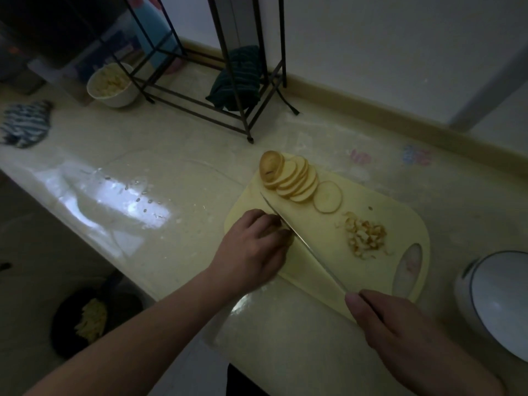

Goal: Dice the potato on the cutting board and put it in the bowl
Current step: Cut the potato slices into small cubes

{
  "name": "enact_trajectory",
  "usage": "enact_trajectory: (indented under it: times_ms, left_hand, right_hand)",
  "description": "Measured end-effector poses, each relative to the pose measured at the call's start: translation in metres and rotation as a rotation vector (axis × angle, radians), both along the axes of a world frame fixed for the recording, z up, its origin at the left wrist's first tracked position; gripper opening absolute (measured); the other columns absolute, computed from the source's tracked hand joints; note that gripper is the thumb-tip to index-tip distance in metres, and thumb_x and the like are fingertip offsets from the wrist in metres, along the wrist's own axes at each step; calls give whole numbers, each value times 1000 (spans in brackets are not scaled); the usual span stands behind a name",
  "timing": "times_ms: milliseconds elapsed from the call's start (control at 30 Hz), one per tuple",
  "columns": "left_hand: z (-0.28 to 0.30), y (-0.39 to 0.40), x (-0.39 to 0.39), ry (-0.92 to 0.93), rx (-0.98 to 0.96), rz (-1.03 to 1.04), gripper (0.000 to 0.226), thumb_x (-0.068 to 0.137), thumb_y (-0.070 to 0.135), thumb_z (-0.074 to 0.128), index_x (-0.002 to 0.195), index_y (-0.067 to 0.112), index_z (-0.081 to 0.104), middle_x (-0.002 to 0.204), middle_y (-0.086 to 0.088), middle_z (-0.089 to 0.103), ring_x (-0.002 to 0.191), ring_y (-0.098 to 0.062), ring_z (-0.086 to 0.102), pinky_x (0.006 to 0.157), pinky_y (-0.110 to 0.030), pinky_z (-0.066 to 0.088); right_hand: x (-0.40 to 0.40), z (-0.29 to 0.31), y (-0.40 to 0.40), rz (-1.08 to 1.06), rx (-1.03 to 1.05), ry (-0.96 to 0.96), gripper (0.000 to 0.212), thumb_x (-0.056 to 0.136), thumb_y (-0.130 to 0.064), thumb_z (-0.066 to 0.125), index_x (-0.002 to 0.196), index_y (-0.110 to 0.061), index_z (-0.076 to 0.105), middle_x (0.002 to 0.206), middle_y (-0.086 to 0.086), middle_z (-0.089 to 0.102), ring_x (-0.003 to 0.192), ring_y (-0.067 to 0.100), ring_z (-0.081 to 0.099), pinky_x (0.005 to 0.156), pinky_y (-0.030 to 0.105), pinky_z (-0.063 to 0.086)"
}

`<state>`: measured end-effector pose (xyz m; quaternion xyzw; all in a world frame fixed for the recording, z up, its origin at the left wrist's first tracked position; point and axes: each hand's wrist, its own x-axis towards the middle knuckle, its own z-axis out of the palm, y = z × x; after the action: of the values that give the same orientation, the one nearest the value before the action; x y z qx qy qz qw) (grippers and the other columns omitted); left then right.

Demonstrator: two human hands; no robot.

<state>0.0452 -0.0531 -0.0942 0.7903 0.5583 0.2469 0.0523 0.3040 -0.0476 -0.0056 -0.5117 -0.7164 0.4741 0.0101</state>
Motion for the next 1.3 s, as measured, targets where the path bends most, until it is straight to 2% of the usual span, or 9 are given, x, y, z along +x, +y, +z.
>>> enact_trajectory:
  times_ms: [133, 400, 467, 533, 700, 833, 933, 1100, 1300]
  left_hand:
    - [-3, -9, 1, -7, 17, -34, 22, 96, 21, 62, 107, 7, 76, 109, -15, 69, 98, -39, 63, 88, -46, 49]
    - [-1, -9, 3, -26, -13, -55, 22, 97, 19, 62, 109, 6, 75, 111, -15, 68, 104, -36, 62, 92, -41, 50]
    - [0, -9, 3, -36, -20, -55, 22, 96, 18, 63, 109, 6, 75, 112, -15, 68, 103, -36, 63, 90, -41, 51]
    - [2, -8, 3, -39, -18, -59, 21, 95, 17, 64, 108, 5, 75, 111, -16, 68, 102, -36, 63, 88, -40, 52]
    - [6, -8, 2, -14, -3, -59, 21, 96, 19, 62, 107, 6, 74, 104, -15, 65, 94, -33, 60, 79, -38, 53]
    - [5, -11, 3, -28, -27, -35, 24, 98, 21, 60, 110, 6, 74, 101, -14, 63, 92, -31, 59, 72, -41, 53]
    - [5, -11, 3, -35, -30, -41, 23, 97, 20, 63, 111, 5, 73, 103, -14, 64, 92, -30, 59, 73, -40, 53]
    - [6, -10, 2, -12, -32, -50, 21, 96, 18, 64, 109, 5, 73, 102, -14, 63, 91, -32, 59, 75, -38, 52]
    - [5, -10, 1, 4, 10, -49, 18, 94, 17, 65, 99, 3, 74, 100, -16, 66, 94, -36, 61, 80, -41, 53]
  right_hand:
    - [8, -2, -7, 11, -13, -25, 79, 48, -100, -3, 81, -51, 49, 72, -28, 60, 71, -2, 58, 61, 17, 38]
    - [5, -8, -8, 29, 24, -2, 66, 60, -95, 1, 79, -55, 49, 69, -31, 58, 69, -6, 56, 66, 16, 41]
    - [-2, -10, -2, 27, 23, 9, 64, 73, -82, 11, 73, -36, 55, 68, -24, 60, 67, -1, 56, 65, 21, 42]
    - [-13, -12, 5, 44, 45, 2, 62, 80, -72, 19, 64, -21, 50, 62, -8, 58, 64, 4, 54, 64, 25, 40]
    - [-25, -11, 14, 30, 30, 41, 58, 84, -66, 23, 62, -17, 46, 57, 1, 52, 61, 10, 52, 66, 25, 39]
    - [-6, -13, 12, 10, 33, 44, 68, 85, -72, 16, 62, -18, 49, 66, -8, 61, 61, 8, 55, 63, 27, 41]
    - [-2, -16, 12, 13, 36, 47, 75, 79, -78, 15, 65, -14, 51, 64, -5, 60, 58, 10, 54, 62, 27, 40]
    - [-7, -8, 6, 20, 47, 9, 60, 81, -68, 22, 61, -17, 48, 68, -11, 61, 62, 7, 55, 63, 27, 38]
    - [-7, -4, -3, 32, 76, 1, 59, 82, -72, 21, 59, -23, 45, 68, -21, 59, 65, 4, 55, 61, 23, 39]
